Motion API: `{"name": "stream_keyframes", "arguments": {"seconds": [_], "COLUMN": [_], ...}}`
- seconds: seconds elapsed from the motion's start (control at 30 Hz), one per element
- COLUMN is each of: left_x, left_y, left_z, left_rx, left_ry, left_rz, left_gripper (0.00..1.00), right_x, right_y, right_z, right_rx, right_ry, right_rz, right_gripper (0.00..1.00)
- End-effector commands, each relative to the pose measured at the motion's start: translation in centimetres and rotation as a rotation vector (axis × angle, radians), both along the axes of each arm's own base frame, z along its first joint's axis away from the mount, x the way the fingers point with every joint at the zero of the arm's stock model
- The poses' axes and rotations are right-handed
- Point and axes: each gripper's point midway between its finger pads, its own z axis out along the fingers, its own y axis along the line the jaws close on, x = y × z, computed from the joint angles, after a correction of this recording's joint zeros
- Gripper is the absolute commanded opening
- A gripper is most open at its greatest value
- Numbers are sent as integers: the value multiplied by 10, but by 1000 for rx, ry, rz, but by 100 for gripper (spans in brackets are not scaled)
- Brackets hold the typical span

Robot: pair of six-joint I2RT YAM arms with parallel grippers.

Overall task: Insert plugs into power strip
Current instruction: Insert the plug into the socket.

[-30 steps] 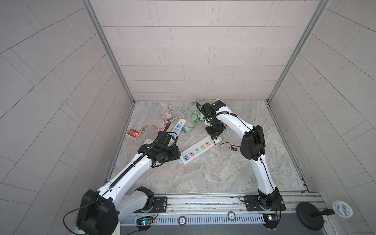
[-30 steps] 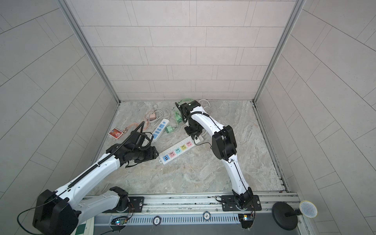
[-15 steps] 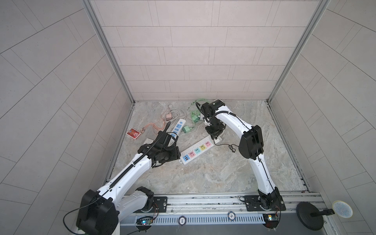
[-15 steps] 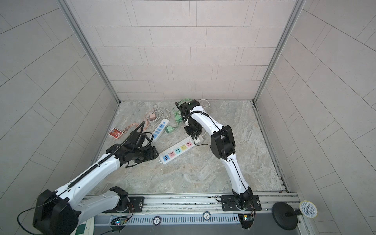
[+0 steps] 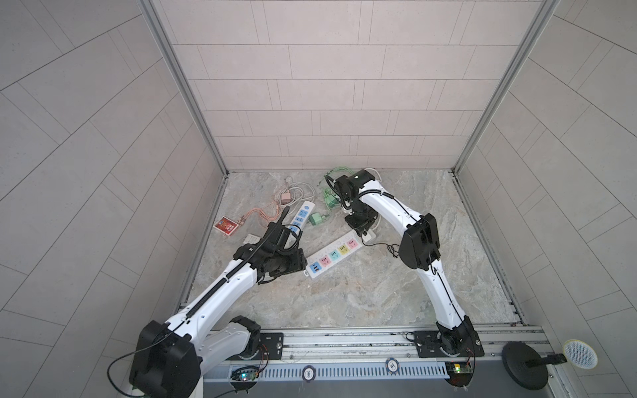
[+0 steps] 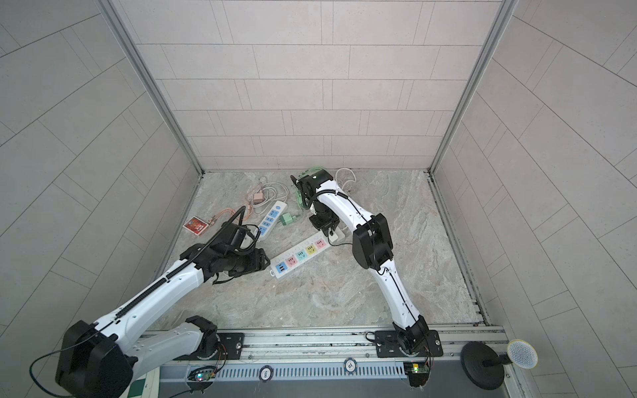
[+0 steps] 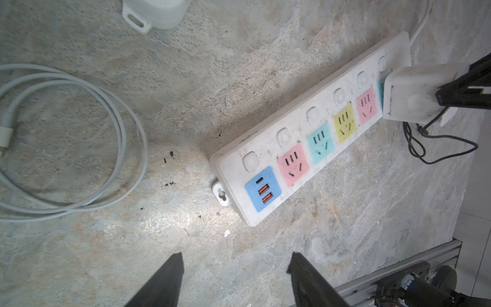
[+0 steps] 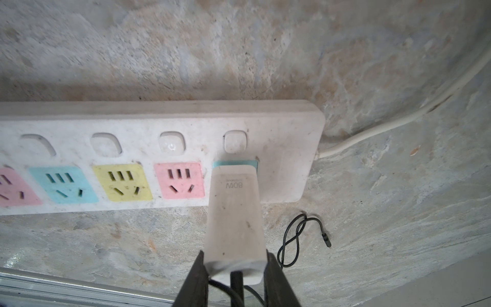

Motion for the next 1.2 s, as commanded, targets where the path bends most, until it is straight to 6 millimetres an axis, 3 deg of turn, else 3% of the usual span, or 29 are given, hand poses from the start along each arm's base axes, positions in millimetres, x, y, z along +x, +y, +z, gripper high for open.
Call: {"name": "stream_keyframes", "arguments": {"seconds": [0.0, 0.2, 0.6, 0.73, 0.87, 1.17], "left_x": [-2, -2, -1, -2, -3, 0], "left_y": [1, 0, 0, 1, 2, -1], "left_z": [0, 2, -3, -3, 0, 4], "left_rx": [-1, -6, 1, 2, 2, -17], "left_ry": [5, 5, 19, 17, 9, -2], "left_rz": [-1, -1, 0, 1, 7, 7], "left_gripper": [70, 70, 70, 70, 70, 70], "right_x": [-9, -13, 7, 11, 4, -21], "right_y": [22, 21, 33, 36, 44, 23], "right_z": [-88, -115, -93, -96, -105, -129], "right_rx": [18, -1, 126, 153, 227, 181], "right_ry": [148, 195, -54, -99, -117, 32], "right_rz": [85, 96, 75, 56, 37, -10], "right_gripper": [9, 8, 6, 6, 6, 6]}}
